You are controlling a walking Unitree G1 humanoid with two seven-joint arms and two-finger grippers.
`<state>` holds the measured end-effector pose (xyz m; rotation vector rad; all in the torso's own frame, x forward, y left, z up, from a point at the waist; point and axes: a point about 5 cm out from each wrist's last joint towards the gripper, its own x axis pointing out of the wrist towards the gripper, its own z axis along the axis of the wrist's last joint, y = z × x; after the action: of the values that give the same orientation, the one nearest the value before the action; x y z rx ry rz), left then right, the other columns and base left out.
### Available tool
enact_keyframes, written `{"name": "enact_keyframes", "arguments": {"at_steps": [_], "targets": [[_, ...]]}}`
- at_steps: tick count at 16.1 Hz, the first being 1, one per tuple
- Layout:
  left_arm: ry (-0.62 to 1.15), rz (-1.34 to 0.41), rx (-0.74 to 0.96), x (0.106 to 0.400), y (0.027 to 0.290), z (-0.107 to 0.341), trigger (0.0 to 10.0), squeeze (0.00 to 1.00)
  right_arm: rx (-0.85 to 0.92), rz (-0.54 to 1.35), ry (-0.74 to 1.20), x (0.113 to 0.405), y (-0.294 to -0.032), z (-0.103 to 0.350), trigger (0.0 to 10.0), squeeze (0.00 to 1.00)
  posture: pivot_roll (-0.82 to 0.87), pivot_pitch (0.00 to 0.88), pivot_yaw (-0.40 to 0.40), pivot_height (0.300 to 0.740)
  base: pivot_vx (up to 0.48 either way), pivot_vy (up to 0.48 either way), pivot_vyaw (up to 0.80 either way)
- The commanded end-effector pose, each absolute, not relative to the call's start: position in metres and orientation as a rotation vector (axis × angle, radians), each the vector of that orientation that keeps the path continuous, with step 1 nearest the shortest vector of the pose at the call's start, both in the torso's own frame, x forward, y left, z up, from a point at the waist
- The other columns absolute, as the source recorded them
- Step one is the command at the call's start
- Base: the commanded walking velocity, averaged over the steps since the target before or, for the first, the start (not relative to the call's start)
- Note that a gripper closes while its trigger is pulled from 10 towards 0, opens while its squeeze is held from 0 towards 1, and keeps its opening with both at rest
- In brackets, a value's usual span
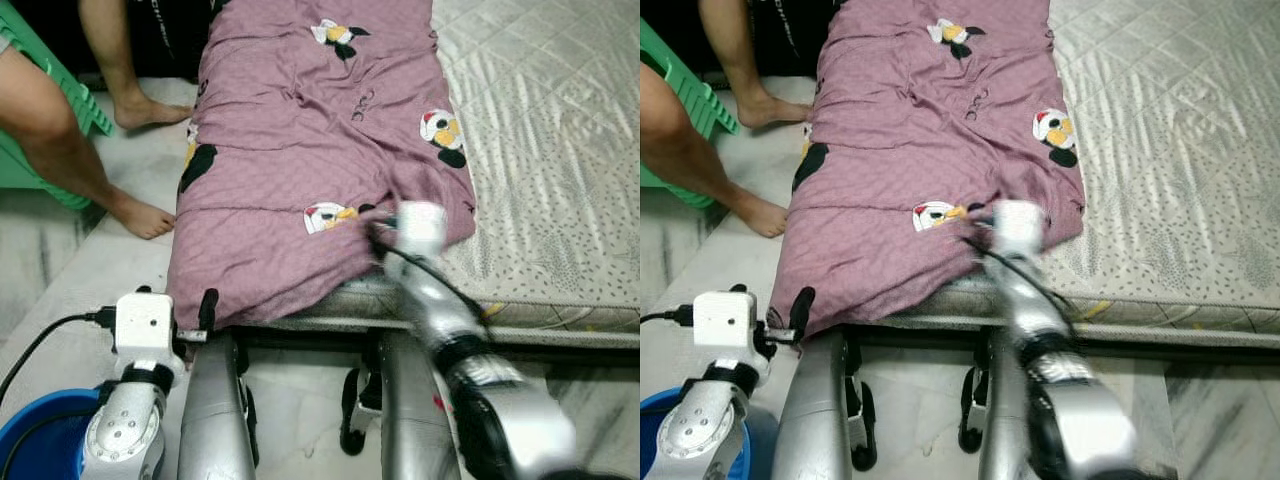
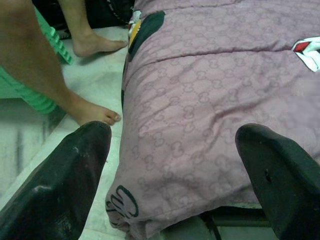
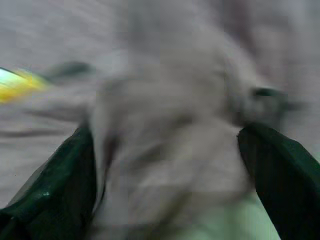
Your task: Clean up the room
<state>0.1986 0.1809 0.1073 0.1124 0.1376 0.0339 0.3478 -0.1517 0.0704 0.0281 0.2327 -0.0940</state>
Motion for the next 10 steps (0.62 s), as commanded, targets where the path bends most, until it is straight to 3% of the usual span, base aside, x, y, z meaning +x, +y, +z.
{"name": "enact_keyframes", "arguments": {"at_steps": [1,6,10], "targets": [[0.169,0.041,0.118,0.196,0.182,0.101,10.0,0.00,0.015,-0.187,0.283,0.330,-0.178,0.054,10.0,0.00,0.16,0.303,-0.056,0.576,0.000,0.000,0.00],[0.169,0.007,0.110,0.206,0.177,0.097,10.0,0.00,-0.093,-0.443,0.348,0.249,-0.260,0.039,10.0,0.00,0.09,0.287,-0.039,0.576,0.000,0.000,0.00],[0.161,-0.008,0.112,0.213,0.176,0.096,10.0,0.00,-0.131,-0.460,0.375,0.209,-0.273,0.051,10.0,0.00,0.05,0.271,-0.038,0.576,0.000,0.000,0.00]]}}
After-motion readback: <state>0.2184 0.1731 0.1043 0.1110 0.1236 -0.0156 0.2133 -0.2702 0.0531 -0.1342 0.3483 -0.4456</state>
